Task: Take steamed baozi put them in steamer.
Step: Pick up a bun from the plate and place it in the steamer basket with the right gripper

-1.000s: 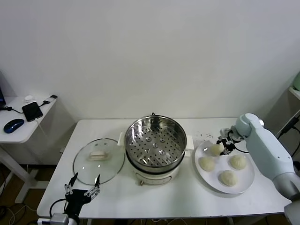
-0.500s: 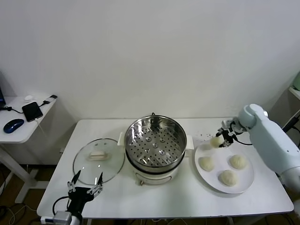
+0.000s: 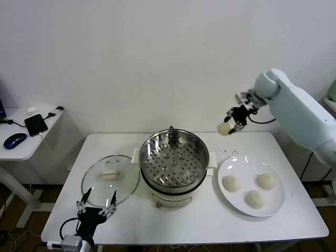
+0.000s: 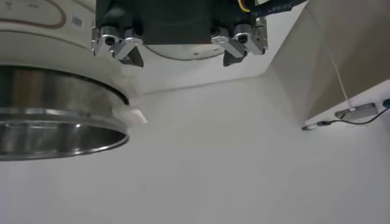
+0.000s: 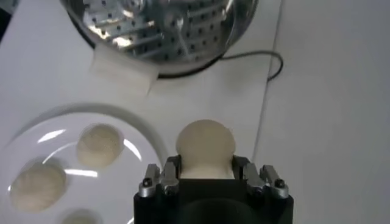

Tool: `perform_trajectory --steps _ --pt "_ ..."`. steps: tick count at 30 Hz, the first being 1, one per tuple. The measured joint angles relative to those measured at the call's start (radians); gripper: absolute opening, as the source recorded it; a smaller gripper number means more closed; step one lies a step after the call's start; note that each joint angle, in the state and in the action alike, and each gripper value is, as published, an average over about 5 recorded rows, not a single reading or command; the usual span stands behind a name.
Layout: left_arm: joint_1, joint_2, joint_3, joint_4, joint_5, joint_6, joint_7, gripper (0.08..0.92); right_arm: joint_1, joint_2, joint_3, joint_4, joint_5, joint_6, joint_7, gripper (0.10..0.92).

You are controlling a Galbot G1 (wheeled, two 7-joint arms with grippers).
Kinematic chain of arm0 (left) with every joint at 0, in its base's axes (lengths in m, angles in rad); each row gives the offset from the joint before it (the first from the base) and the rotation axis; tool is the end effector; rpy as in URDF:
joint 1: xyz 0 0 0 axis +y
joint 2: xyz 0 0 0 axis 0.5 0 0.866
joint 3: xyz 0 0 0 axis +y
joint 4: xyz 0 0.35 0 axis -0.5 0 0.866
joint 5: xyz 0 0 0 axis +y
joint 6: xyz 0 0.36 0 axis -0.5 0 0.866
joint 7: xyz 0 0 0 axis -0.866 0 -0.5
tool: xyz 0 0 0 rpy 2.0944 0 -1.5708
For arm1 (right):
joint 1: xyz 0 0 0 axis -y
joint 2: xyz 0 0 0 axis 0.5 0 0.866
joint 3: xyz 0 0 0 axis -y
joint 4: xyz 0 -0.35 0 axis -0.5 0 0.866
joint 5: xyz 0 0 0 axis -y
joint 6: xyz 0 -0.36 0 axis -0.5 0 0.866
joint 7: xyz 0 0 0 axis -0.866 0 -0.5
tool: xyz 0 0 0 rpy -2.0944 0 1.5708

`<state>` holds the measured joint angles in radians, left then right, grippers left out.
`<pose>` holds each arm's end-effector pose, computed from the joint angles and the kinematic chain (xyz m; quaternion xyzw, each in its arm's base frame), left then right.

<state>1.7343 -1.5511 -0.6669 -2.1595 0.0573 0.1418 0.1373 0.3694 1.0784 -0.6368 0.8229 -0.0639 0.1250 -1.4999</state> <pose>0.1344 0.0457 -0.3033 -0.0122 -0.9898 -0.0669 0.1250 0.6472 -0.0679 0.0060 0.6069 -0.5022 0.5588 0.2591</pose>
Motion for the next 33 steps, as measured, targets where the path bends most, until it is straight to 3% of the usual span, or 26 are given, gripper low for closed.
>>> perform_trajectory --steps 13,22,33 --pt "-0.004 -0.016 0.014 0.005 0.005 0.003 -0.001 0.823 0.067 0.211 -0.131 -0.110 0.079 0.368 -0.040 0.567" --pt "-0.005 -0.027 0.013 0.000 0.007 0.005 0.000 0.823 0.037 0.299 -0.191 -0.120 0.020 0.576 -0.023 0.568" --pt "-0.007 -0.037 0.014 0.001 0.007 0.007 -0.001 0.823 -0.038 0.345 -0.163 -0.126 -0.139 0.683 0.034 0.568"
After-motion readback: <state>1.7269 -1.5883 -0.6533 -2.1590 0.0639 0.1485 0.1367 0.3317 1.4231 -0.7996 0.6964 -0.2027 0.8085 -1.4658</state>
